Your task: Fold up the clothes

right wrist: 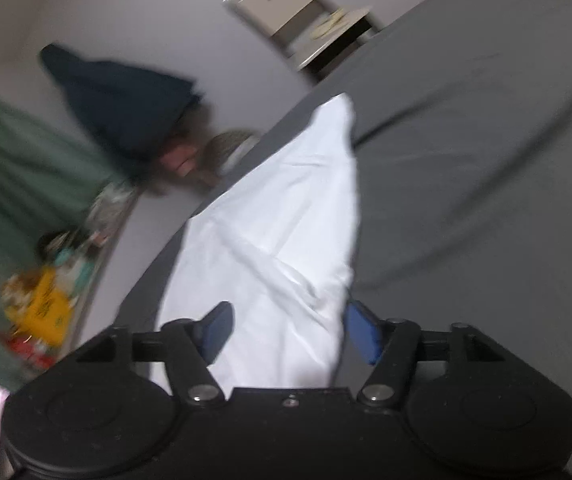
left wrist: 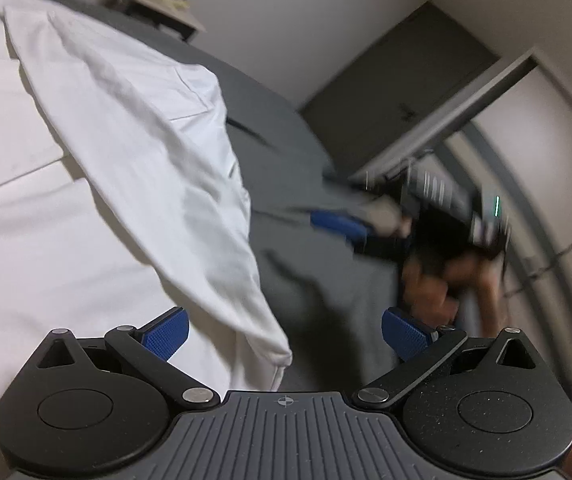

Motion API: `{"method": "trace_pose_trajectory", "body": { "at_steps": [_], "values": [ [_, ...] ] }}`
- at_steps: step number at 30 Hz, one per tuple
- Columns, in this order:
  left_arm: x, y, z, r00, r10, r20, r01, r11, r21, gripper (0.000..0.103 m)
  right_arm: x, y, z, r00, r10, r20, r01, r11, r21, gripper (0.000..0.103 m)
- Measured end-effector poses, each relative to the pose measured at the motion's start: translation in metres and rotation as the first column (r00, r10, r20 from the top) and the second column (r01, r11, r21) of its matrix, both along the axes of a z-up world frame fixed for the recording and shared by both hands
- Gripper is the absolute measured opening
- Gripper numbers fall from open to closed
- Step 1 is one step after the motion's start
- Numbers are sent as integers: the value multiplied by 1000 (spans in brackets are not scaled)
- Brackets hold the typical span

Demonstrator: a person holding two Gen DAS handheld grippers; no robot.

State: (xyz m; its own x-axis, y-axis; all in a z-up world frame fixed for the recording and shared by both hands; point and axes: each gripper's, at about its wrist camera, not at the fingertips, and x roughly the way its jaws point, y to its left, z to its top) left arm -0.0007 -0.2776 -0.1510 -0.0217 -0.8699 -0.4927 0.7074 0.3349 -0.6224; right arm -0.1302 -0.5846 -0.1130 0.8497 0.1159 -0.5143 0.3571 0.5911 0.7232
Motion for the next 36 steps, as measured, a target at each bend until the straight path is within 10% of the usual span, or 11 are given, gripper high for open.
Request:
{"method": "trace_pose_trajectory", "body": {
  "at_steps": [4, 14, 17, 20, 26, 30, 36],
  "values": [
    [-52, -33, -2, 970, -41, 238, 18, 995, 95, 103, 45, -37, -21, 987, 158, 35, -161, 980, 118, 69],
    [-53, -68, -22, 978, 71, 198, -109, 977, 185, 96, 130, -48, -48, 846, 532, -13, -526, 840, 129, 69],
    [-64, -76, -24, 962, 28, 271, -94, 968, 232, 79, 151, -46, -55, 724, 689, -11, -682, 719, 132, 74],
    [-70, -75, -24, 949, 37, 314, -118, 963, 243, 56, 166, -25, -52, 527, 844, -99, -840, 535, 89, 74],
    [-54, -64, -25, 976, 49, 214, -90, 979, 186, 25, 171, -4, -32, 236, 927, -291, -954, 278, 112, 74],
    [-53, -60, -33, 989, 17, 146, -38, 989, 142, 21, 167, -6, -33, 232, 910, -342, -950, 288, 122, 73],
    [-51, -48, -44, 996, 53, 69, -62, 989, 136, 22, 160, -10, -34, 223, 881, -418, -943, 304, 136, 22]
  ]
}}
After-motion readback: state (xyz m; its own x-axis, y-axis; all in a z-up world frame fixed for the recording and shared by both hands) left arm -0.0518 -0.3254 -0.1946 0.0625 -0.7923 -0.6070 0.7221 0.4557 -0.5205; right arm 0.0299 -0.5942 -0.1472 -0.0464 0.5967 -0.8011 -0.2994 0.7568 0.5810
